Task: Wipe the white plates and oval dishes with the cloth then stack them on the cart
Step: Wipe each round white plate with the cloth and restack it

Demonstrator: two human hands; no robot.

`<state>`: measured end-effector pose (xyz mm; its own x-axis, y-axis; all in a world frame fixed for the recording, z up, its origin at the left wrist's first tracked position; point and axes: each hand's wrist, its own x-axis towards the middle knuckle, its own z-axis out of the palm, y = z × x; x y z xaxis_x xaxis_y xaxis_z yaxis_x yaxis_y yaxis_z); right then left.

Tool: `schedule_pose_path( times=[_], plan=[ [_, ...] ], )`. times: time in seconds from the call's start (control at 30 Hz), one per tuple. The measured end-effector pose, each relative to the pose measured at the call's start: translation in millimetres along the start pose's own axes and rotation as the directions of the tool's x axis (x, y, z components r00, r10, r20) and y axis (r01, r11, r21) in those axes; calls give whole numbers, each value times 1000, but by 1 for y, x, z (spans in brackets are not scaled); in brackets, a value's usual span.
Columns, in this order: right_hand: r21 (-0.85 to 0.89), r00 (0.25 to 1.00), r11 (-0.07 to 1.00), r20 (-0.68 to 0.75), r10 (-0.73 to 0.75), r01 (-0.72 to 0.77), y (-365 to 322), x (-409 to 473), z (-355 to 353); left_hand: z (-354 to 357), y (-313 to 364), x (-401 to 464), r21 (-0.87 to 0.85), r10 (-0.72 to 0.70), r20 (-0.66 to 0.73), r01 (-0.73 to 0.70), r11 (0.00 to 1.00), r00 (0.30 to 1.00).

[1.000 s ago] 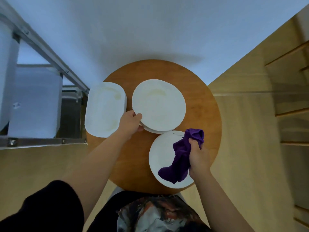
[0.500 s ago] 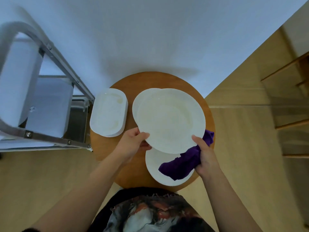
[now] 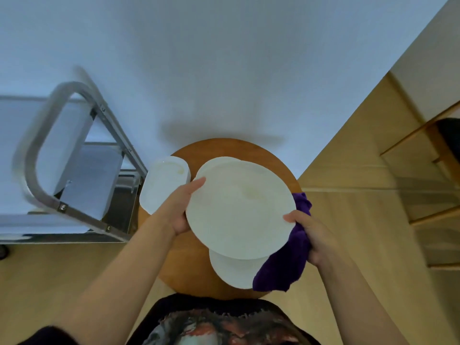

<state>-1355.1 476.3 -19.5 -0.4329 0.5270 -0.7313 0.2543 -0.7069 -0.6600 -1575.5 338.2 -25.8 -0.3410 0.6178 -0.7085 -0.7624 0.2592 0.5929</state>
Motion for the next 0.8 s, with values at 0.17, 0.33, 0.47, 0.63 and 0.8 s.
schedule_pose_path(
  times=[0.17,0.33,0.47,0.63,0.8],
  plan=[
    [-144,947,944,-85,-310,296,-33,-15,9,-2,-11,-15,-195,139,47,-128,973,989],
    [-147,880,869,15,-475,472,-81,-55,27,6,-20,-27,-281,242,45,-220,934,969],
    [-437,865,784,-25,-501,441,-87,-54,57,16,-26,-36,-321,281,3,-265,909,960],
    [-899,724,238,115,-681,367,-30,-41,78,23,-30,-46,-374,327,39,-289,881,944],
    [-964,702,-142,261,-662,224,4,-20,77,23,-33,-52,-349,351,-2,-330,877,936]
  ],
)
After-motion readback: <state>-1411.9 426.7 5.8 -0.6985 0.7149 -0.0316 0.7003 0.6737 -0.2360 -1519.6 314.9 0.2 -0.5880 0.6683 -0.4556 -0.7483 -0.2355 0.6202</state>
